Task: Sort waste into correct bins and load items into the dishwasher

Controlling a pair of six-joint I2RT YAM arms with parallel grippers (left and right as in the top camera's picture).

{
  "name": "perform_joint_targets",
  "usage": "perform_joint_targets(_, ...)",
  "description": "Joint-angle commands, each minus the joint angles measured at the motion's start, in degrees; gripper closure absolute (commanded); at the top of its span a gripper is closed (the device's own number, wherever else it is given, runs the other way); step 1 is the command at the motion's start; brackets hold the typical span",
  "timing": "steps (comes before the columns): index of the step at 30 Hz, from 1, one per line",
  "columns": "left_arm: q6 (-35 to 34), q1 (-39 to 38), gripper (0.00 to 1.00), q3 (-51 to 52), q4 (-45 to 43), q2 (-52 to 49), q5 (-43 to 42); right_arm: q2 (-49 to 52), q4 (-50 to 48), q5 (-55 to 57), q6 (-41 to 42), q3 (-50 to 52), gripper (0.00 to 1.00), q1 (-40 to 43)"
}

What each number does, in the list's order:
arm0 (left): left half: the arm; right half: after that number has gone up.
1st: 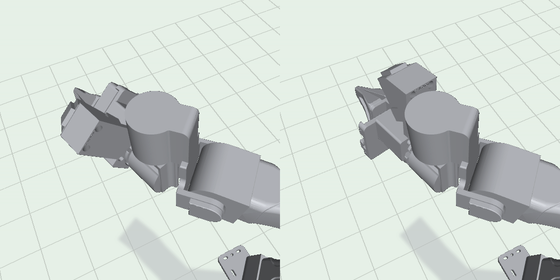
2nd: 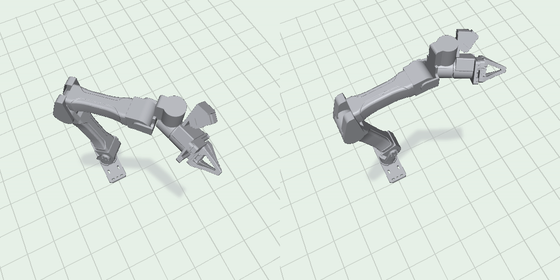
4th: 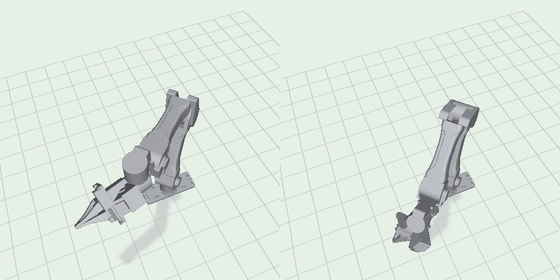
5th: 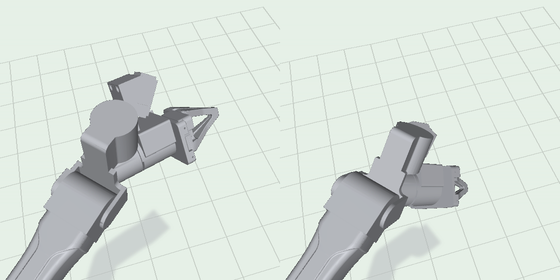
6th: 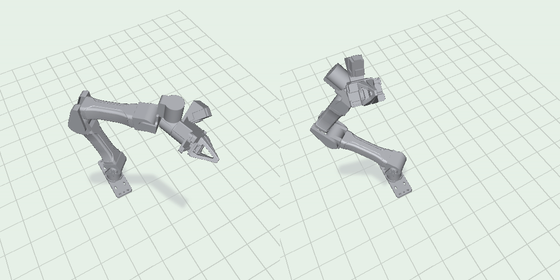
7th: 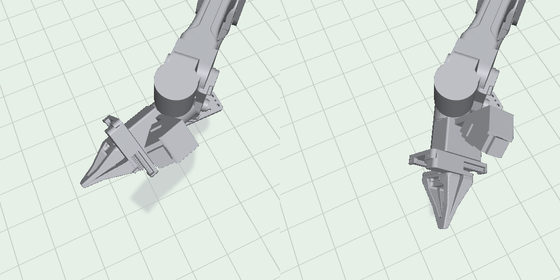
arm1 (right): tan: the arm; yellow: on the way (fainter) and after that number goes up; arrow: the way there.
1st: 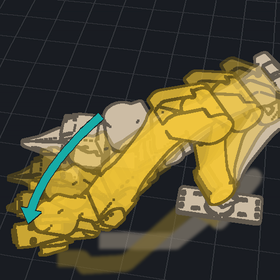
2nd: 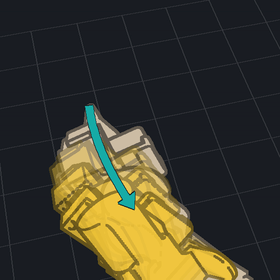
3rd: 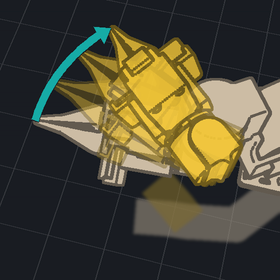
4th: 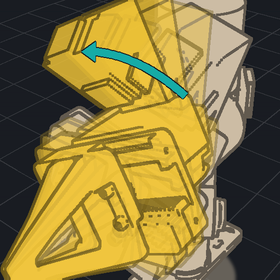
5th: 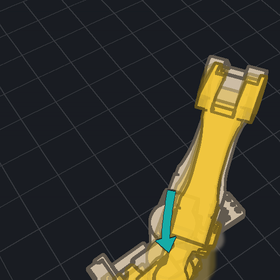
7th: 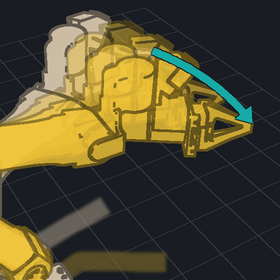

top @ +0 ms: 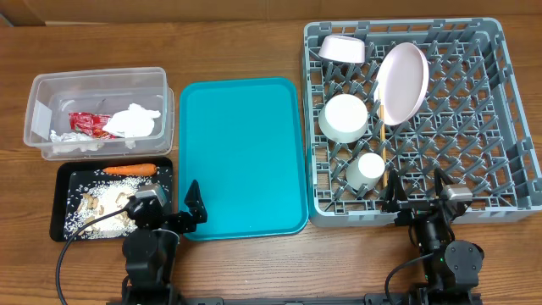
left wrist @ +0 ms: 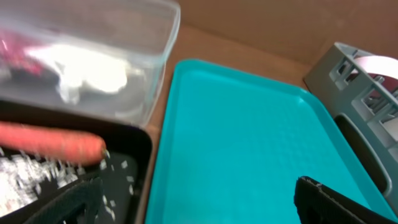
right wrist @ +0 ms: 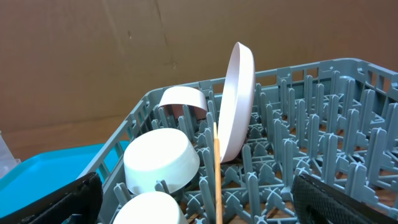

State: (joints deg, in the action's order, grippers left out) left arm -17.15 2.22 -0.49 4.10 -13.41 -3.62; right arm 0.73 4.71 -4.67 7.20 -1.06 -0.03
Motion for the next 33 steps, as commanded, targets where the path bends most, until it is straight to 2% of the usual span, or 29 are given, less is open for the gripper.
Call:
perform_joint_targets(1, 7.5, -1.3, 0.00, 0.2, 0.2, 3.1, 2.2, -0.6, -0.3, -0.3, -1.0, 0.6, 0.00, 0.2)
perform_joint_targets(11, 18.5, -7.8, 0.00, 0.2, 0.2, 7.4, 2.2, -0.6, -0.3, -0.4, -1.0, 0.6, 0.00, 0.2)
perform_joint_targets(22, 21.6, -7.9, 0.00, 0.2, 0.2, 13.3, 2.8, -0.6, -0.3, -0.3, -1.0, 0.6, 0.00, 0.2)
perform_joint_targets(33, 21.0, -7.9, 0.00, 0.2, 0.3, 13.2, 3.2, -0.6, -0.3, -0.4, -1.0, 0.6, 0.00, 0.2)
